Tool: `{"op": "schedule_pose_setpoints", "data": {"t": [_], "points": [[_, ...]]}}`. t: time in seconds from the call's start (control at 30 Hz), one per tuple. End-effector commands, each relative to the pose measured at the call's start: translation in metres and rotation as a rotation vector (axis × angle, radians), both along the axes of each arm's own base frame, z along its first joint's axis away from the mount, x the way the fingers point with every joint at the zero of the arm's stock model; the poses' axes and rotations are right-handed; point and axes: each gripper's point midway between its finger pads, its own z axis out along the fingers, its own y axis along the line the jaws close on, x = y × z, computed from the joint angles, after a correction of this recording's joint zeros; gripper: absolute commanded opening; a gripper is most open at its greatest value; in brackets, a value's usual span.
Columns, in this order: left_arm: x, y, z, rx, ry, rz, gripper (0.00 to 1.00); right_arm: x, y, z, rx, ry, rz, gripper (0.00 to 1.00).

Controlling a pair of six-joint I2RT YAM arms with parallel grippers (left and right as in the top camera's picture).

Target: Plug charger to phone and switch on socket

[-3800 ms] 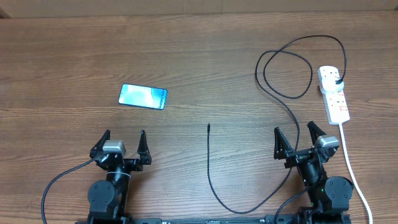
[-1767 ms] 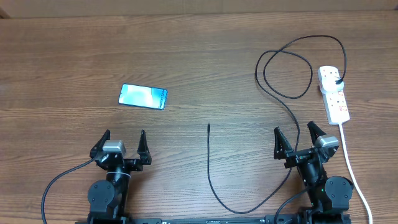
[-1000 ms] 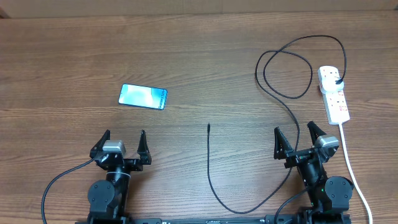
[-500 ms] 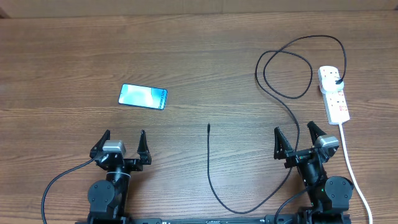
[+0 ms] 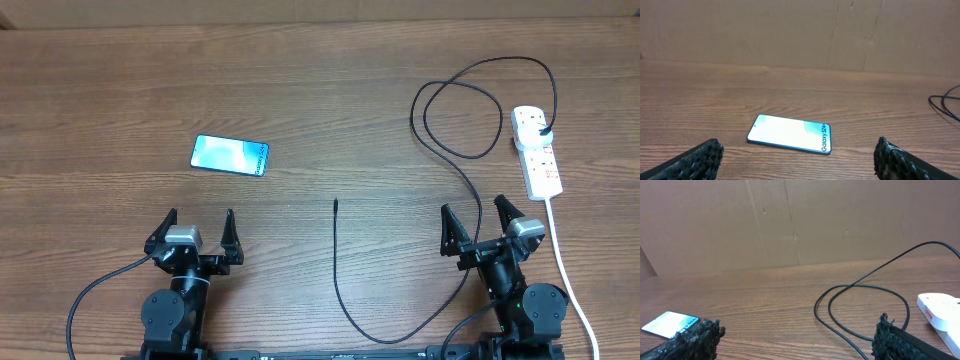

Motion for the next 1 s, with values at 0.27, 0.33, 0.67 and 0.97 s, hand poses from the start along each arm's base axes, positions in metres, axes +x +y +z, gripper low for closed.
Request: {"op": "schedule_pose_setpoints", "data": {"t": [0.27,0.33,0.67,0.97], "points": [[0.000,-0.001,0.001,0.009,-0.010,-0.010,1.00,0.000,0.000,-0.002,0.003,-0.004,0.000,1.00],[0.000,-0.001,0.001,0.009,-0.010,-0.010,1.00,0.000,0.000,-0.002,0.003,-0.004,0.000,1.00],[-0.001,-0.011,0.013,0.004,-0.054,-0.066,0.99,0.000,0.000,-0.002,0.003,-0.004,0.000,1.00],[-0.010,-0.030,0.042,0.053,-0.105,-0.182,1.00,0.000,0.000,-0.002,0.003,-0.005,0.000,1.00]]}}
